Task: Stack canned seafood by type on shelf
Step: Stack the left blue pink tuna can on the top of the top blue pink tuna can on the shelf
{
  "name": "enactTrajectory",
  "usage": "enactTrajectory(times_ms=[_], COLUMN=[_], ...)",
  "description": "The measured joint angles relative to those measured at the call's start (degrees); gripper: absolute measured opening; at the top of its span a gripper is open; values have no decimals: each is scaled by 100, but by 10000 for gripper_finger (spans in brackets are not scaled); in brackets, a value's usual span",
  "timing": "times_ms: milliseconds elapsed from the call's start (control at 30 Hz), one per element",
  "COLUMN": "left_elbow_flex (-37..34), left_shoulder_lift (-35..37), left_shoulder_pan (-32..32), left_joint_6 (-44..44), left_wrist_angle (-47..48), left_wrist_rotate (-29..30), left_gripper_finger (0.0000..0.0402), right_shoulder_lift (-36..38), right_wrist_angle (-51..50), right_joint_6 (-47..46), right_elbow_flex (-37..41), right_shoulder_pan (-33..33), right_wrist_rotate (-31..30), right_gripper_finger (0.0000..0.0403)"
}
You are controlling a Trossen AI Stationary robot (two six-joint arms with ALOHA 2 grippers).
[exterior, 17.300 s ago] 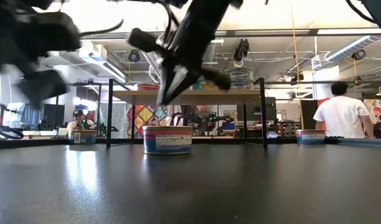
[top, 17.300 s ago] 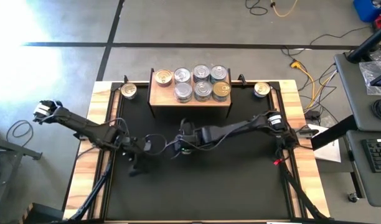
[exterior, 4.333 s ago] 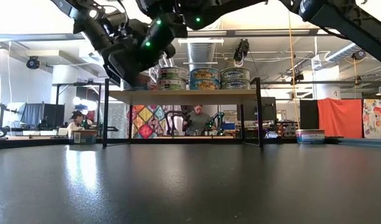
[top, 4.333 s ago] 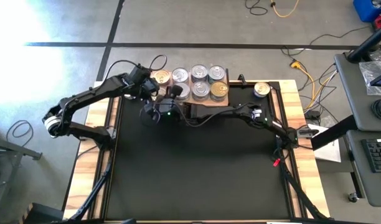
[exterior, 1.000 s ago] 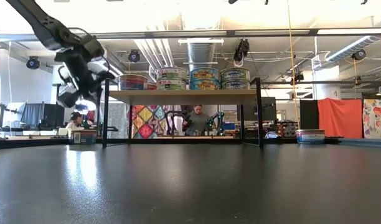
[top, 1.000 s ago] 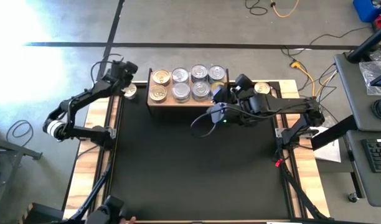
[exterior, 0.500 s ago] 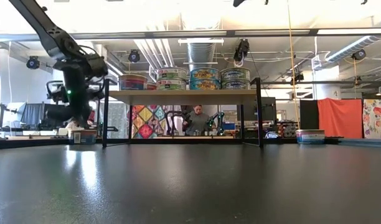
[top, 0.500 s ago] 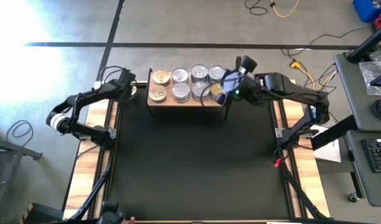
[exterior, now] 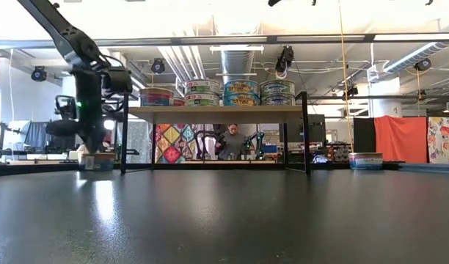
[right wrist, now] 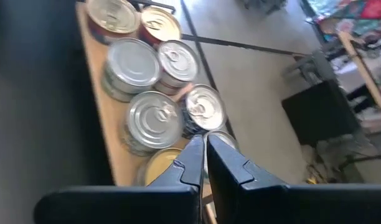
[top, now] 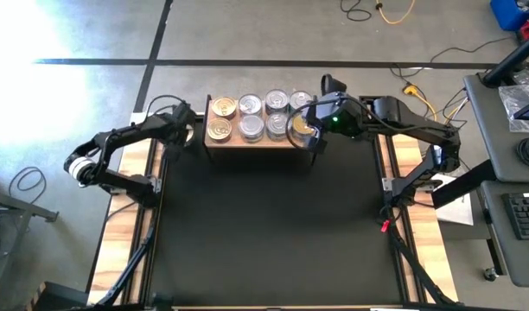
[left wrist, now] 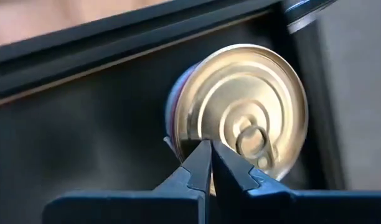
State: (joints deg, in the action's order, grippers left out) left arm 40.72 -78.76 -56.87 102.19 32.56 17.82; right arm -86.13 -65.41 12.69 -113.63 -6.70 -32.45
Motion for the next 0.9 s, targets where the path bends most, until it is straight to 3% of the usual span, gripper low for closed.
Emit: enactTrajectory(times_ms=[333, 633, 800, 900], left_elbow_flex=[-540, -1468, -1509, -1440], left_shoulder_lift=[1117, 2509, 2378, 2142], left_shoulder_pan=[1425, 4198, 5670, 6564], left_joint_6=[667, 3032, 2996, 2589], left_wrist_angle=[1935, 1982, 1934, 1442], left_wrist_rotate=[65, 275, 447, 448], left_gripper_finger=[0, 0, 0, 0], right_shoulder_lift=[289, 456, 461, 422], right_wrist_angle=[-213, -232, -252, -255], right_joint_6=[49, -34, -574, -946], right_elbow_flex=[52, 64, 62, 62], right_shoulder_pan=[2, 4, 16, 104], right_wrist_rotate=[311, 309, 308, 338], right_gripper_finger=[13, 13, 13, 13])
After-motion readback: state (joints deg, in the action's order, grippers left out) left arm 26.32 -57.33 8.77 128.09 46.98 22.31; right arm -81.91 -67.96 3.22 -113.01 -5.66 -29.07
